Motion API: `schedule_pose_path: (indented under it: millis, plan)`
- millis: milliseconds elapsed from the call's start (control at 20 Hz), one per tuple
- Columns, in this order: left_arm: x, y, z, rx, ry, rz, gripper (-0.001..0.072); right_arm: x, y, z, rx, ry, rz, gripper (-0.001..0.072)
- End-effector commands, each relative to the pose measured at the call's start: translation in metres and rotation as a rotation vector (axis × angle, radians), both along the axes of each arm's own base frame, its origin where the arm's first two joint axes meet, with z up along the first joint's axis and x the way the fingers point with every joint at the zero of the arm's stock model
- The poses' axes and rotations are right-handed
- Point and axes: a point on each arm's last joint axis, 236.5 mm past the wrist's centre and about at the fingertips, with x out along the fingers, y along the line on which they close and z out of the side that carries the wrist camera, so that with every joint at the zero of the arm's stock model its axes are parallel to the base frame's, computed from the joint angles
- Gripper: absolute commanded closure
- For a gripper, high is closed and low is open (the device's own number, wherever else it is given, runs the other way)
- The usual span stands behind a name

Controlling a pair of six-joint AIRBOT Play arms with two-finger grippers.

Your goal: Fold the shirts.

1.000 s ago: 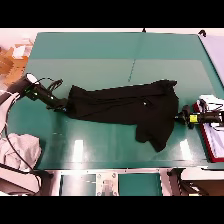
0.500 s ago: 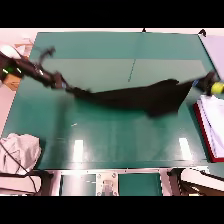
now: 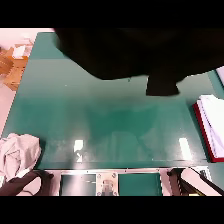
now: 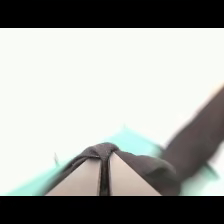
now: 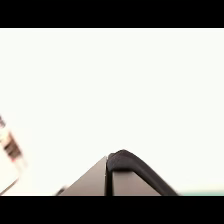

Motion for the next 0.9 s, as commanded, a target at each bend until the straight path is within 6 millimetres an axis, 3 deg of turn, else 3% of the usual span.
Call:
schedule_pose_path:
  millis: [0,100,200,350,450,500,600,700,850]
  plan:
    - [-0.085,0.031,0.066,-0.076,-0.258,0.186,0.0678,-0.060,0.022,0.060,-0.050,-0.205,-0.136,0.0694]
    - [-0.092,0.044,0.065,-0.062,-0.262,0.268,0.0678,-0.072,0.026,0.064,-0.082,-0.228,-0.190,0.0694]
    - [-0.073,0.056,0.044,-0.035,-0.167,0.327,0.0678,-0.071,0.025,0.058,-0.120,-0.206,-0.227,0.0693]
    - [-0.017,0.059,-0.027,0.071,0.104,0.335,0.0678,-0.047,0.004,0.019,-0.124,-0.065,-0.231,0.0693]
    - [0.031,0.061,-0.090,0.107,0.301,0.318,0.0678,-0.021,-0.022,-0.020,-0.085,0.033,-0.210,0.0693]
    - [0.054,0.062,-0.124,0.119,0.402,0.305,0.0678,-0.003,-0.034,-0.047,-0.055,0.088,-0.186,0.0693]
    - [0.099,0.063,-0.206,0.131,0.623,0.273,0.0677,0.042,-0.046,-0.119,-0.010,0.223,-0.133,0.0693]
    - [0.135,0.058,-0.295,0.135,0.827,0.216,0.0678,0.094,-0.049,-0.222,0.030,0.408,-0.112,0.0693]
    - [0.179,0.043,-0.422,0.062,1.064,0.119,0.0678,0.154,-0.053,-0.383,0.123,0.673,-0.141,0.0694]
